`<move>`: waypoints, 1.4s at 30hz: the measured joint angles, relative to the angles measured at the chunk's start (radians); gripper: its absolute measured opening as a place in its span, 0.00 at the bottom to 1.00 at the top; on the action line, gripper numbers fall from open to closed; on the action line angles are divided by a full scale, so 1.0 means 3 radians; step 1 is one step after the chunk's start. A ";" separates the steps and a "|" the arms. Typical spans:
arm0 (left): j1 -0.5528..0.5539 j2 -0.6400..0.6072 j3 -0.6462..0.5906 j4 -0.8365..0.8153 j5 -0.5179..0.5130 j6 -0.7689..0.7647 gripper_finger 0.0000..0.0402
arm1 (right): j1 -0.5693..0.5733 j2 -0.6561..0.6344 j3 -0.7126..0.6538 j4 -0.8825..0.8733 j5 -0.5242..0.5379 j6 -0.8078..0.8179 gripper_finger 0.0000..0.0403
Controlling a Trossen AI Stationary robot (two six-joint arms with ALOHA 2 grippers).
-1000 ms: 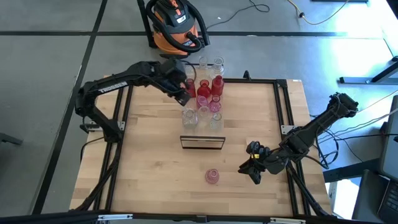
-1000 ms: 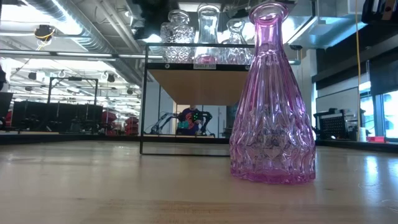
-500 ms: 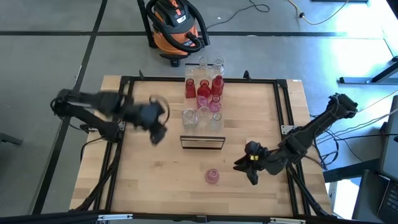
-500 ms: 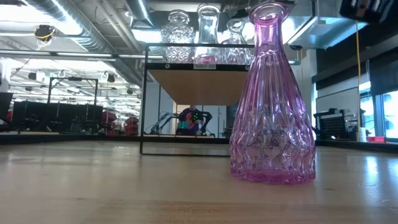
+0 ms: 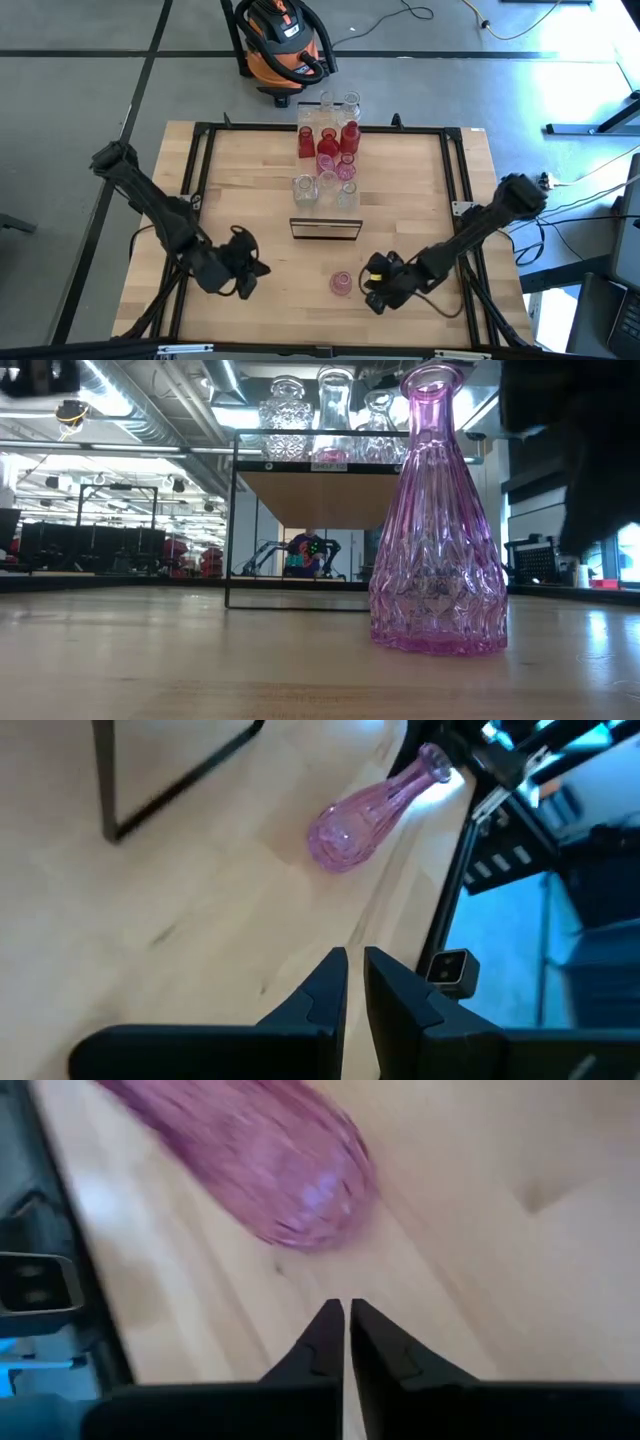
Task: Sort vases onto shelf
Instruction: Put the purple vase on the shelf aligned with the other purple vases
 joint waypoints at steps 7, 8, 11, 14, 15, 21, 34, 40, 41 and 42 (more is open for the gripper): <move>-0.0063 0.0001 -0.0763 0.1038 -0.0182 -0.0056 0.04 | -0.0209 0.0364 -0.0001 0.0445 -0.0155 0.0074 0.01; -0.0062 0.0001 -0.0807 0.1075 -0.0189 -0.0061 0.03 | -0.0246 0.0385 0.0001 0.0536 -0.0157 0.0063 0.01; -0.0040 0.0001 -0.0869 0.1096 -0.0193 -0.0082 0.02 | -0.0356 0.0439 0.0001 0.0770 -0.0228 -0.0045 0.00; -0.0019 0.0001 -0.0880 0.1096 -0.0193 -0.0068 0.01 | -0.0455 0.0496 0.0015 0.1009 -0.0336 -0.0139 0.00; -0.0010 0.0001 -0.0880 0.1097 -0.0191 -0.0063 0.01 | -0.0488 0.0531 0.0052 0.1059 -0.0363 -0.0183 0.00; 0.0013 0.0001 -0.0881 0.1112 0.0004 0.0060 0.01 | -0.0685 0.0842 0.0475 0.1219 -0.0582 -0.0509 0.00; -0.0277 0.0479 -0.0884 0.1427 0.0723 0.0237 0.07 | -0.0840 0.1353 0.1365 0.0957 -0.0787 -0.0901 0.00; -0.0649 0.0970 -0.0881 0.2312 0.0133 0.0760 0.27 | -0.0840 0.1337 0.1369 0.0958 -0.0805 -0.0893 0.00; -0.0675 0.1054 -0.0881 0.2444 -0.0058 0.0866 0.31 | -0.0836 0.1337 0.1369 0.0957 -0.0842 -0.0887 0.00; -0.0692 0.1132 -0.0881 0.2552 -0.0280 0.0972 0.34 | -0.0821 0.1332 0.1369 0.0945 -0.0888 -0.0864 0.00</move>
